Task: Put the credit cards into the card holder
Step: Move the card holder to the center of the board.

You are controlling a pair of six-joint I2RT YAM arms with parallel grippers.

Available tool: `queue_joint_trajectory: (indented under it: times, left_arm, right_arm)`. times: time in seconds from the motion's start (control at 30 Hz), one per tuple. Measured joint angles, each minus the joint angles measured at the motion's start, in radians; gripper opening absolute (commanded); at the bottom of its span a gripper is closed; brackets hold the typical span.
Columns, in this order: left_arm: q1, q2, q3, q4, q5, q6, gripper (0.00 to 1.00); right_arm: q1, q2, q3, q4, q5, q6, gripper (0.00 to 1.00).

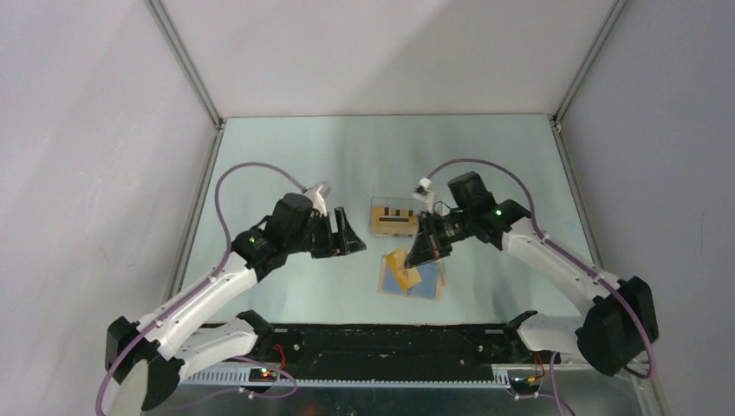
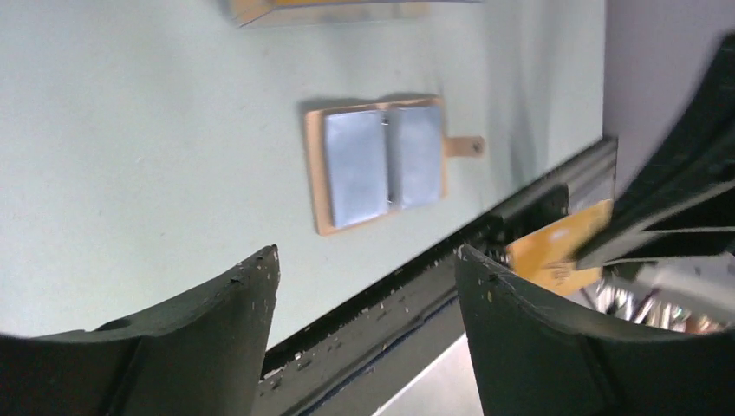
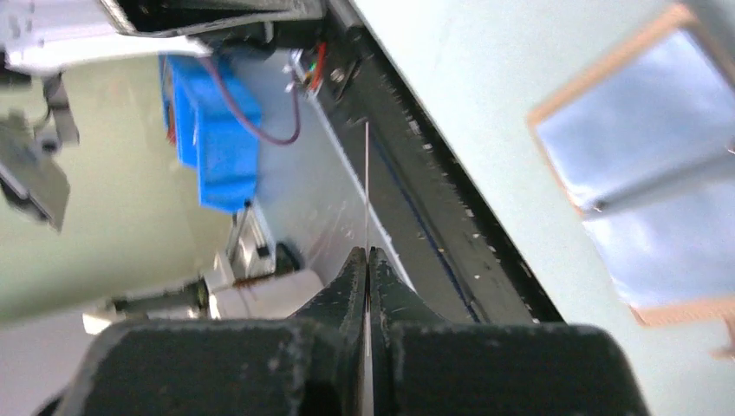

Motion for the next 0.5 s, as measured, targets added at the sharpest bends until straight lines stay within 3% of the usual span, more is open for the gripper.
queue_joint_trajectory:
  times: [0.13, 0.23, 0.5]
  left_arm:
    - [0.033, -0.017, -0.203, 0.165, -0.044, -0.159, 0.69]
    - [0.04, 0.064, -0.302, 0.283, -0.038, -0.236, 0.6]
    - [0.04, 0.399, -0.324, 0.575, 0.051, -0.307, 0.52]
  right_arm:
    - [-0.118, -0.102, -0.135, 0.076, 0.06, 0.093, 0.0]
    - [-0.197, -0.124, -0.206, 0.105, 0.09, 0.137, 0.0]
    - [-0.281, -0.049, -0.3, 0.142, 0.124, 0.156, 0.0]
